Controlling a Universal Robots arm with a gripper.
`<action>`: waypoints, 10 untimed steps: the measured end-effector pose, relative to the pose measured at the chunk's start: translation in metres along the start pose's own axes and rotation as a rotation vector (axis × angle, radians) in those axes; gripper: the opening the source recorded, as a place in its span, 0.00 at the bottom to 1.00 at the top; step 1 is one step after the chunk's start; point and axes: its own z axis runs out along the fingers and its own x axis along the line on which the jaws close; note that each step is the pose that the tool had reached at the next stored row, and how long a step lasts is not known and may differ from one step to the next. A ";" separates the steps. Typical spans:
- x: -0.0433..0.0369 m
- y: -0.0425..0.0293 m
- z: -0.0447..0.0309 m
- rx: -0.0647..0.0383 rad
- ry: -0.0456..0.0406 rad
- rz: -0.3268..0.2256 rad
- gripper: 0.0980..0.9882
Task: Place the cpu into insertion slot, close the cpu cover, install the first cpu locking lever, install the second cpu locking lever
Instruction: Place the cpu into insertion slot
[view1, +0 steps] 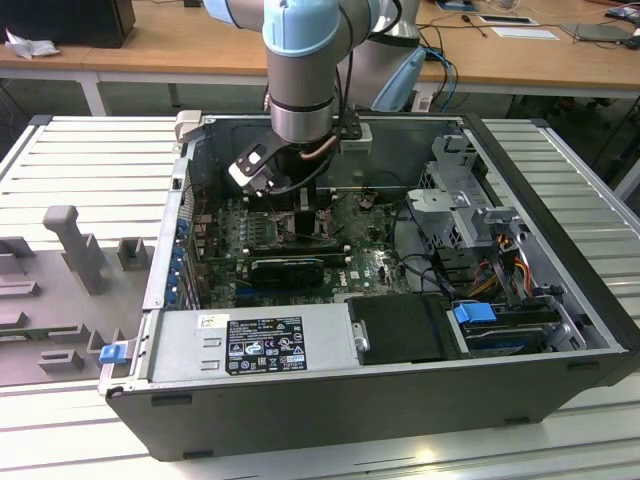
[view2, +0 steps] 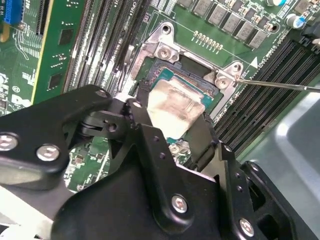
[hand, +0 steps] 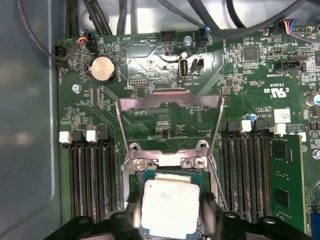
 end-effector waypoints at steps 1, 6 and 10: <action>0.0001 0.0002 0.0001 0.000 0.0004 0.002 0.49; 0.0001 0.0004 -0.0030 0.001 0.0033 -0.060 0.49; -0.0001 -0.0028 -0.0031 0.002 0.0063 -0.115 0.49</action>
